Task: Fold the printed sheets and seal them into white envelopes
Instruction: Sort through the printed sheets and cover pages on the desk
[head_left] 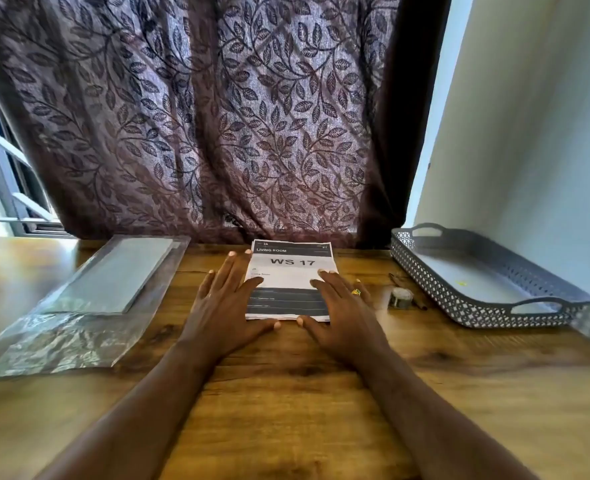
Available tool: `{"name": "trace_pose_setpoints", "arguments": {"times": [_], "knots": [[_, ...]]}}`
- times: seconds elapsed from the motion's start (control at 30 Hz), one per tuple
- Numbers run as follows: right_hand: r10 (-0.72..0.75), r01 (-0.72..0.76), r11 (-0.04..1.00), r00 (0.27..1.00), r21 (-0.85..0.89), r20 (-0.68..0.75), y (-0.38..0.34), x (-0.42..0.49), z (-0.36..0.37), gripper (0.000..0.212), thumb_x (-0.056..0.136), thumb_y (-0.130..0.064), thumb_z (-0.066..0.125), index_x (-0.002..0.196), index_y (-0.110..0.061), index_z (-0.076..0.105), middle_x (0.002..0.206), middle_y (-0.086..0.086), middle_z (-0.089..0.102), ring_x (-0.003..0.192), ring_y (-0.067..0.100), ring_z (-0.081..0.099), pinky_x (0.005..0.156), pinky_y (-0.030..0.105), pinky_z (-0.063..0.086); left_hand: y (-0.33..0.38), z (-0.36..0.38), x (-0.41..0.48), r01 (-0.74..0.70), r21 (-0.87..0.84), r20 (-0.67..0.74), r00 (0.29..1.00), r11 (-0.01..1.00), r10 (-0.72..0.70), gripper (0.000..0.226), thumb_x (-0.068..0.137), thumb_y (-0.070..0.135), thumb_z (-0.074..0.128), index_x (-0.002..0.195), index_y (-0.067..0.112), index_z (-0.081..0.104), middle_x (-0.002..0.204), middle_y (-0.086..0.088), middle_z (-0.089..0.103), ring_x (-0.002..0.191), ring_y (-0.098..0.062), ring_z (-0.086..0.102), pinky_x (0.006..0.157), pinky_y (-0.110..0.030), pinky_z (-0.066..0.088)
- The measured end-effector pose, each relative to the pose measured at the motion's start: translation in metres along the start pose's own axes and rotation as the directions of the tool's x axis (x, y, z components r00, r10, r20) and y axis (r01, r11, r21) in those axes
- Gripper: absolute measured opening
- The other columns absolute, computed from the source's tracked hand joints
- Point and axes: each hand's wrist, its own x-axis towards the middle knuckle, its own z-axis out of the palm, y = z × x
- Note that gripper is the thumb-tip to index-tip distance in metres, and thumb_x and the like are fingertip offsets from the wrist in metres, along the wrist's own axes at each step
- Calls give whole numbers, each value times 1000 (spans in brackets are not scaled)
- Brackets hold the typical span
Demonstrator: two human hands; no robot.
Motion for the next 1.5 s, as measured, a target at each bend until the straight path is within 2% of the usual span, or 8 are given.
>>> {"name": "trace_pose_setpoints", "arguments": {"times": [0.3, 0.47, 0.67, 0.93, 1.17, 1.3, 1.4, 1.5], "knots": [[-49, 38, 994, 993, 104, 111, 11, 13, 6, 54, 90, -49, 62, 139, -27, 55, 156, -5, 44, 147, 14, 33, 120, 47, 27, -2, 3, 9, 44, -14, 167, 985, 999, -41, 88, 77, 87, 45, 147, 33, 41, 165, 6, 19, 154, -15, 5, 122, -44, 13], [-77, 52, 977, 990, 208, 118, 19, 18, 8, 47, 84, -39, 77, 126, -22, 66, 146, 1, 57, 143, 19, 42, 117, 33, 31, 1, 1, 10, 57, -73, 200, 979, 996, -41, 80, 80, 79, 54, 143, 30, 46, 159, 3, 36, 148, -15, 26, 117, -42, 27], [-64, 32, 977, 987, 211, 147, 20, 20, 7, 44, 85, -39, 77, 127, -25, 68, 145, 0, 58, 138, 17, 48, 115, 32, 35, 0, 2, 13, 53, -103, 289, 957, 993, -21, 68, 89, 69, 51, 141, 27, 50, 144, 0, 54, 129, -19, 50, 100, -37, 44], [-111, 97, 992, 976, 80, 185, 16, 20, 6, 33, 99, -42, 58, 126, -27, 70, 124, -2, 72, 112, 18, 65, 94, 33, 52, 2, 0, 13, -34, -118, 276, 959, 992, 66, 44, 97, 54, 51, 129, 24, 60, 130, 0, 64, 117, -18, 58, 95, -39, 50], [-177, 199, 975, 964, -96, 197, 15, 24, 7, 42, 99, -55, 49, 133, -34, 63, 122, -2, 73, 114, 19, 64, 111, 41, 36, 4, 0, 12, -82, -91, 265, 959, 992, 103, 38, 102, 51, 40, 123, 27, 60, 119, 0, 68, 104, -18, 63, 85, -43, 54], [-237, 251, 949, 967, -189, 93, 17, 27, 16, 34, 102, -41, 47, 114, -26, 75, 103, 1, 78, 96, 22, 73, 111, 46, 37, 4, 0, 11, -94, -83, 249, 962, 992, 112, 41, 96, 56, 49, 126, 29, 58, 121, 0, 68, 106, -20, 64, 86, -42, 55], [-271, 276, 931, 961, -239, 55, 14, 28, 17, 35, 99, -38, 43, 100, -24, 75, 86, 5, 78, 80, 25, 74, 108, 49, 42, 4, 2, 11, -114, -34, 211, 970, 993, 118, 29, 101, 38, 48, 126, 27, 58, 121, -4, 68, 105, -24, 65, 84, -43, 56], [-272, 283, 941, 959, -186, 81, 14, 29, 15, 37, 98, -48, 46, 117, -27, 69, 104, 3, 78, 97, 22, 73, 113, 48, 35, 5, 1, 12, -110, -26, 206, 972, 994, 113, 25, 103, 27, 43, 123, 23, 58, 120, -10, 68, 101, -28, 67, 80, -43, 57]]}}
